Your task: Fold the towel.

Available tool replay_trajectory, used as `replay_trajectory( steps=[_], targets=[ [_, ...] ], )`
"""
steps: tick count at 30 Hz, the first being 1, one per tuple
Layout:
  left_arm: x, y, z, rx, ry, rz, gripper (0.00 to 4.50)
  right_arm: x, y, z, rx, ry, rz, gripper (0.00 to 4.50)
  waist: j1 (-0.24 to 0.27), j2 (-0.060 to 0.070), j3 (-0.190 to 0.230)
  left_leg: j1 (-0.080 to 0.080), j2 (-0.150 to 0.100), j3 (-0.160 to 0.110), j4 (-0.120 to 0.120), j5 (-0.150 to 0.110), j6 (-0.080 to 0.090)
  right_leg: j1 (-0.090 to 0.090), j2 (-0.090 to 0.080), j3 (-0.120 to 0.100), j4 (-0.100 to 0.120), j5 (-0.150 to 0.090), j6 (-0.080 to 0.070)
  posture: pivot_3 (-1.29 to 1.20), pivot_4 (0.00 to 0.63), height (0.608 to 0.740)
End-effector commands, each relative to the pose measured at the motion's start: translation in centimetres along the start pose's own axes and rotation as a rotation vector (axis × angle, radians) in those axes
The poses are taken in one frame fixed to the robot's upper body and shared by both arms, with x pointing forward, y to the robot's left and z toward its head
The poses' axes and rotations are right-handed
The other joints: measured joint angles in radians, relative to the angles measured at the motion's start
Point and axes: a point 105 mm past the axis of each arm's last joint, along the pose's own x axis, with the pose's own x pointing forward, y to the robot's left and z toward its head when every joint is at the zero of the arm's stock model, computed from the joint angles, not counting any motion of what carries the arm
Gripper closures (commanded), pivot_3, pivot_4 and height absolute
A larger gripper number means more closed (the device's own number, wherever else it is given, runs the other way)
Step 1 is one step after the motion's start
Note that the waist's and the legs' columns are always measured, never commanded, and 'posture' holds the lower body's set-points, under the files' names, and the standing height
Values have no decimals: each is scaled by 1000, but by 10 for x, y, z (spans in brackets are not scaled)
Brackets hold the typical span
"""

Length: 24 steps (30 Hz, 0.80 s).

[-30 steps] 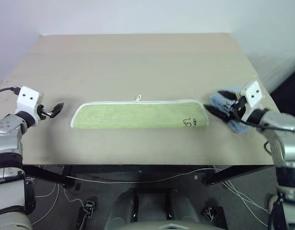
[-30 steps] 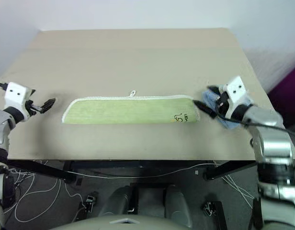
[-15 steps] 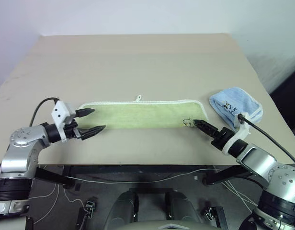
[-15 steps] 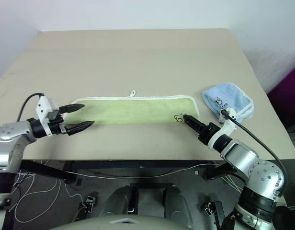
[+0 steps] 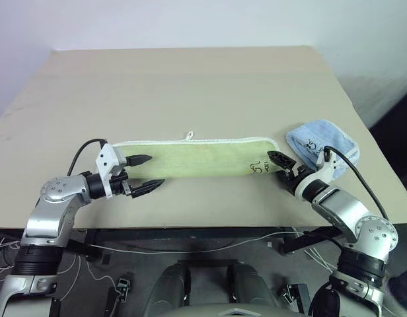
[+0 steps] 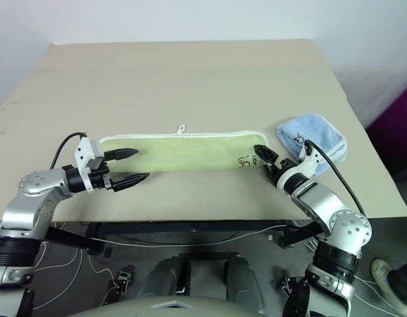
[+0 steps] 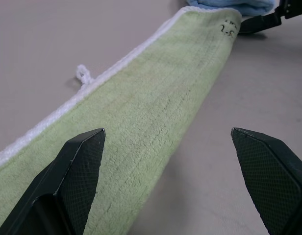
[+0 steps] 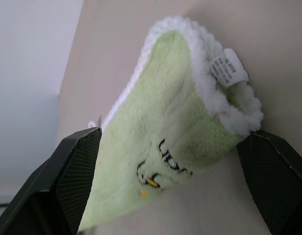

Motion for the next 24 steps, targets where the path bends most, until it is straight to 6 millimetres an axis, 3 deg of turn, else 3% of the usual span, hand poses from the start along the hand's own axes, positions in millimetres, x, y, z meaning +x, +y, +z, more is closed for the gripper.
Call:
replay_trajectory(
  steps=[1,4,14,19,24],
  targets=[
    [-3,-2,11,50,-25,9,191,5,-6,0,51,-16,-31,188,0,0,0,0,0,0,0,0,0,0,0,0,0,0,0,0,150,740],
    [-6,-3,10,51,-22,20,191,5,-5,-1,61,-19,-32,945,0,0,0,0,0,0,0,0,0,0,0,0,0,0,0,0,150,740],
    [-6,-4,7,48,-21,35,191,3,4,2,65,-48,-32,4480,2,0,0,0,0,0,0,0,0,0,0,0,0,0,0,0,150,740],
    [-4,-3,6,46,-22,38,191,-8,5,20,10,-101,-44,4480,4,1,0,0,0,0,0,0,0,0,0,0,0,0,0,0,150,740],
    [-3,-1,5,50,-22,40,191,-29,9,56,-86,-180,-38,4480,6,1,1,0,0,0,0,0,0,0,0,0,-1,0,0,0,150,740]
  ],
)
